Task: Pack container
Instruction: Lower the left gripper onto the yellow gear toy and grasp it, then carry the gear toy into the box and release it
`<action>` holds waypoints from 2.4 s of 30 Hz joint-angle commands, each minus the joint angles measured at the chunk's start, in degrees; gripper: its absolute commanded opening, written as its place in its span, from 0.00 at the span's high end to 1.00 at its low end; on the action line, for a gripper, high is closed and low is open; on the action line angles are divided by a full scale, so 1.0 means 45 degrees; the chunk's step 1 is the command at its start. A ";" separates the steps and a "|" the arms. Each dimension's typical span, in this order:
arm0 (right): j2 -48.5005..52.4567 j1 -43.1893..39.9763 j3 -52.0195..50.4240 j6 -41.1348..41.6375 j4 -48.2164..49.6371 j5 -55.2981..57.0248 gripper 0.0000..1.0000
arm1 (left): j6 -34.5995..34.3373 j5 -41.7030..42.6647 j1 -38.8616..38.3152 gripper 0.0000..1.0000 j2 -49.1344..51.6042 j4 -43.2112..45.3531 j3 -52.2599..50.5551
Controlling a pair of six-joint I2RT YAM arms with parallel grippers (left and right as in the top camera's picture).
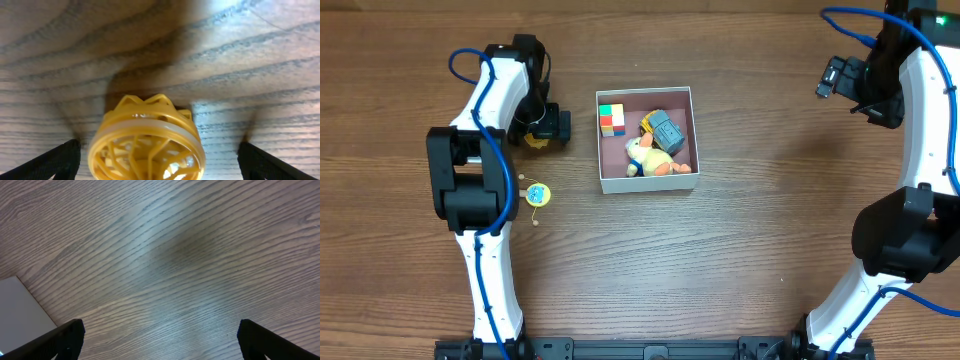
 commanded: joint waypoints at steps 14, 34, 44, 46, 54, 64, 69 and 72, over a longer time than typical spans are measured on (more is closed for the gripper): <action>-0.0107 -0.0015 0.0005 0.0010 0.0053 0.0019 0.00 | -0.0053 -0.0024 0.0189 0.00 0.0146 0.0733 -0.0238; -0.0107 -0.0019 0.0005 0.0010 0.0053 0.0019 0.00 | -0.0058 -0.0024 0.0189 0.53 0.0146 0.0840 -0.0238; -0.0107 -0.0015 0.0005 0.0010 0.0053 0.0019 0.00 | -0.0053 -0.0024 0.0189 0.53 0.0146 0.0763 -0.0141; -0.0107 -0.0019 0.0005 0.0015 0.0049 0.0019 0.00 | -0.0053 -0.0024 0.0189 0.52 0.0146 0.0602 0.0015; -0.0107 -0.0015 0.0005 0.0010 0.0053 0.0019 0.00 | -0.0058 -0.0015 0.0170 0.53 0.0146 -0.1224 0.2351; -0.0107 -0.0019 0.0005 0.0010 0.0053 0.0019 0.00 | 0.0185 0.1292 -0.0646 0.53 0.0146 -0.4124 0.6751; -0.0107 -0.0015 0.0005 0.0010 0.0053 0.0019 0.00 | 0.0185 0.1797 -0.1729 0.53 0.0146 -0.4590 0.7844; -0.0107 -0.0015 0.0005 0.0010 0.0053 0.0015 0.00 | 0.0189 0.1846 -0.2458 0.51 0.0146 -0.4566 0.8048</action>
